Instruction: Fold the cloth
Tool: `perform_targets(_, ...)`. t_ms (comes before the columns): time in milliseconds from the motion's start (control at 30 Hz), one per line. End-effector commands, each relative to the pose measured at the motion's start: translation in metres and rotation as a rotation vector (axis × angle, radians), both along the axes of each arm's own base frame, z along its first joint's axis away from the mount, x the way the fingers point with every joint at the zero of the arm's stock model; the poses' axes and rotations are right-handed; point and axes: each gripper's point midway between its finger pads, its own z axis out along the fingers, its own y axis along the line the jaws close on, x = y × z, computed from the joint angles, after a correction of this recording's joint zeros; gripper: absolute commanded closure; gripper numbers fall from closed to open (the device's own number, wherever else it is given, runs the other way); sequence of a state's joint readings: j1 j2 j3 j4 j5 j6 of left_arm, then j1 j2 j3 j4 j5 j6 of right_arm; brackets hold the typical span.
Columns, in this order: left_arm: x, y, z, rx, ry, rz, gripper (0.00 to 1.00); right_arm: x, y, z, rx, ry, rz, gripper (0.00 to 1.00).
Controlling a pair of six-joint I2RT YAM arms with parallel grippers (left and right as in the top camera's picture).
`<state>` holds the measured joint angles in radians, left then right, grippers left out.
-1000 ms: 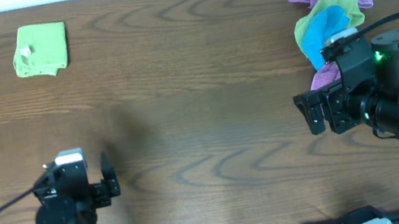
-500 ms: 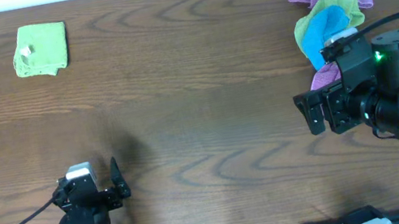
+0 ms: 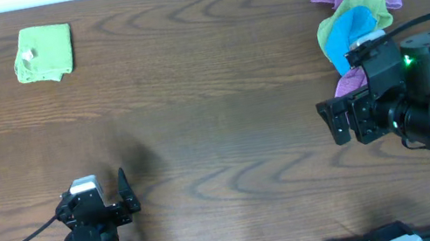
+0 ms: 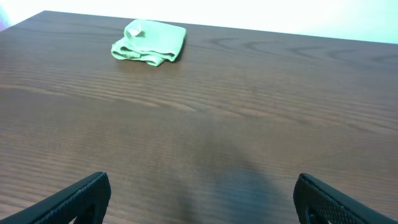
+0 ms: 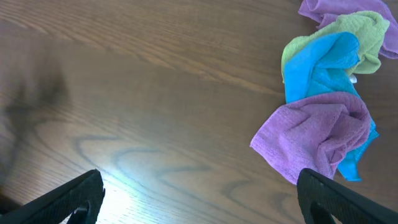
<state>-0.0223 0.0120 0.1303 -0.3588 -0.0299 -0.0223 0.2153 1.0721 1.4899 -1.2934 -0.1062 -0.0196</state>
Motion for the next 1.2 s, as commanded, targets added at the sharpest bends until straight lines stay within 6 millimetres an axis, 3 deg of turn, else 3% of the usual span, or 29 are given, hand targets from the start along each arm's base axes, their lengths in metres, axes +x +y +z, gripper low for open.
perform_targets(0, 0.000, 0.001, -0.009, 0.026, 0.018, -0.004, 0.05, -0.001, -0.001, 0.001, -0.003, -0.004, -0.001, 0.01)
perform_targets(833, 0.000, 0.001, -0.009, 0.026, 0.018, -0.004, 0.05, -0.001, -0.001, 0.001, -0.003, -0.004, -0.001, 0.01)
perform_targets(967, 0.000, 0.001, -0.009, 0.026, 0.018, -0.004, 0.05, 0.003, -0.018, 0.000, -0.117, -0.032, -0.021, 0.01)
perform_targets(1167, 0.000, 0.001, -0.009, 0.026, 0.018, -0.003, 0.05, -0.005, -0.022, 0.007, -0.126, -0.065, -0.020, 0.01)
